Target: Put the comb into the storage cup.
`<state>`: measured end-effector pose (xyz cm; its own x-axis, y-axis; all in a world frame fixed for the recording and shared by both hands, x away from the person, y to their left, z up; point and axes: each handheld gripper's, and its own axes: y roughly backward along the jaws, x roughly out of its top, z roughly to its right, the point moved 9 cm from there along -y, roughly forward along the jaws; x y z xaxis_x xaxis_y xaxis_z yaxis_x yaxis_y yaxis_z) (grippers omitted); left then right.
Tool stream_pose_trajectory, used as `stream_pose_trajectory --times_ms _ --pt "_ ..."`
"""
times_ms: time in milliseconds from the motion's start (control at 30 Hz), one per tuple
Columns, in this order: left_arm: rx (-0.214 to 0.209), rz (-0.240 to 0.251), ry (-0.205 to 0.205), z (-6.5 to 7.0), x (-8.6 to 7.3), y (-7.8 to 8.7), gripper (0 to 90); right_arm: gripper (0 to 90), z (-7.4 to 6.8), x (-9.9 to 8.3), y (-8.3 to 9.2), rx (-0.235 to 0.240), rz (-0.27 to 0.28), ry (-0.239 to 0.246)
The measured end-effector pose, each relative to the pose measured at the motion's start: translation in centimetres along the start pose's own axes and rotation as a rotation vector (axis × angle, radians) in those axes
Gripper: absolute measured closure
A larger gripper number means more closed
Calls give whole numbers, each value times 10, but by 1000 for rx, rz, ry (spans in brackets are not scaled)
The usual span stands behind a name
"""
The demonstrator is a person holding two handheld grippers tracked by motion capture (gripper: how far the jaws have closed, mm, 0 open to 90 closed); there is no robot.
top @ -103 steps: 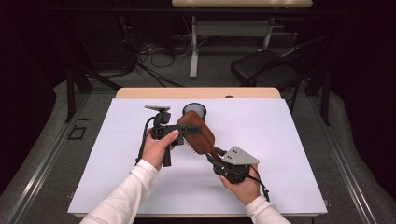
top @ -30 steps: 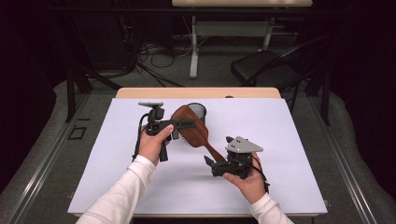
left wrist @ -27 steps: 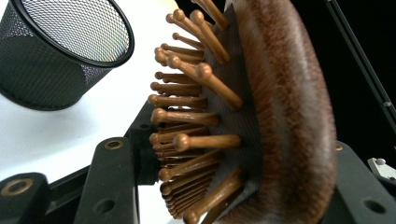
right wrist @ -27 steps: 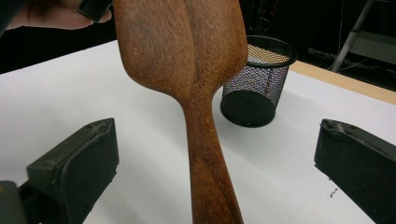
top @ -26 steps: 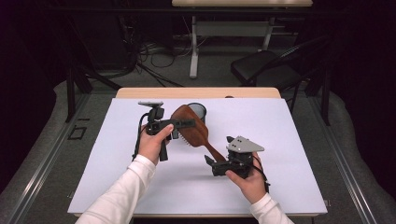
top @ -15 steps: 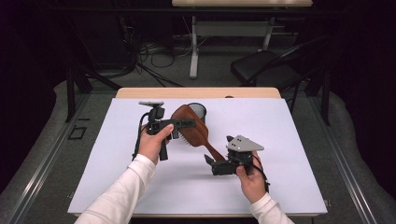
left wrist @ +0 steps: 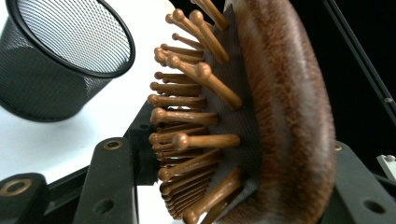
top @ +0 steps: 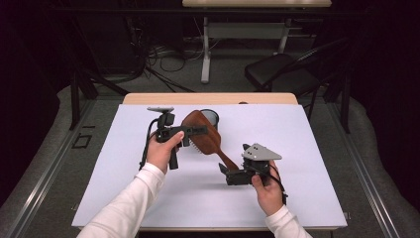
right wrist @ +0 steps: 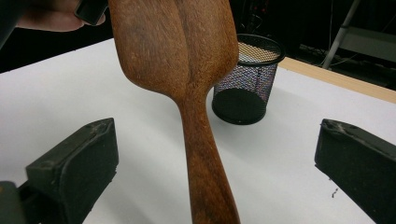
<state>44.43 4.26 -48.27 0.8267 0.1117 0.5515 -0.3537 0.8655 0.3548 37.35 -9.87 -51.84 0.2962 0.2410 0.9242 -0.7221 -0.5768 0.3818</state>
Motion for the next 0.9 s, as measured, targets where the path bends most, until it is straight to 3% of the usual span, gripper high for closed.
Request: stream_pose_trajectory --times_ms 167,600,900 --pt "3 16 -12 -1 2 0 476 0 0 -1 0 -1 -2 -2" --pt "61 39 -28 -5 10 -1 476 0 1 -1 -1 10 -4 -9" --pt "61 63 -18 -2 19 3 475 0 1 -1 -1 17 -7 -16"
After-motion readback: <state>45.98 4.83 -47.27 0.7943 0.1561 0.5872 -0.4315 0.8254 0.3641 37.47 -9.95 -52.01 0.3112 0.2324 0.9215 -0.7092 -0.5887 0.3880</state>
